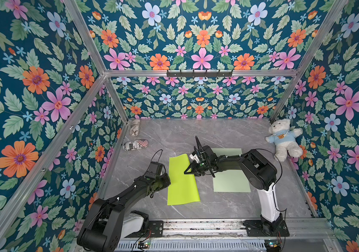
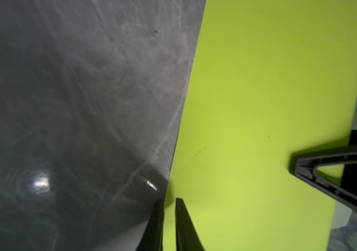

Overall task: Fold the rectangular paper in half along the long edge
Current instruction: Pick up the paper from the center of the board.

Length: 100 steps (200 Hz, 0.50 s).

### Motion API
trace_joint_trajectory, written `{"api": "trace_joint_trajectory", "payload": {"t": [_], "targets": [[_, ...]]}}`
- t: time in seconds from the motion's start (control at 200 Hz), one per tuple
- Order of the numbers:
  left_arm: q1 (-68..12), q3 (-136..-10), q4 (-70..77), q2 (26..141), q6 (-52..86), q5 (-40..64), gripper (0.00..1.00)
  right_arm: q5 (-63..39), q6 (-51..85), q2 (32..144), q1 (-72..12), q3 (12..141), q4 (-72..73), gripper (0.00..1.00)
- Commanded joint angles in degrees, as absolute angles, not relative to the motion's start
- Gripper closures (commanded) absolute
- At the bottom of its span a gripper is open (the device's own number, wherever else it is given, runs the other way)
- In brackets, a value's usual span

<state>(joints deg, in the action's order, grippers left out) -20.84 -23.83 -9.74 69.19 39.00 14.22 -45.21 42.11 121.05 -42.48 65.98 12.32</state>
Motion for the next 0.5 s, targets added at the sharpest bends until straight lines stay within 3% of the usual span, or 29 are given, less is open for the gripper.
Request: {"api": "trace_joint_trajectory", "payload": {"t": [0.0,0.26,0.495], "targets": [[-21.5,-23.1,-10.9,70.6,38.3,13.2,0.87,-43.5,41.9,121.5,-42.5,65.8,11.3,0.64],[-23.2,-21.6,-7.0,74.1,39.8,13.7,0.97,-42.5,41.4,121.7,-42.6,66.6,10.2,0.41],[-24.6,-20.7,-3.4,76.2,41.7,14.6,0.98,-41.5,41.5,123.0,-43.2,68.2,9.6,0.34]]}}
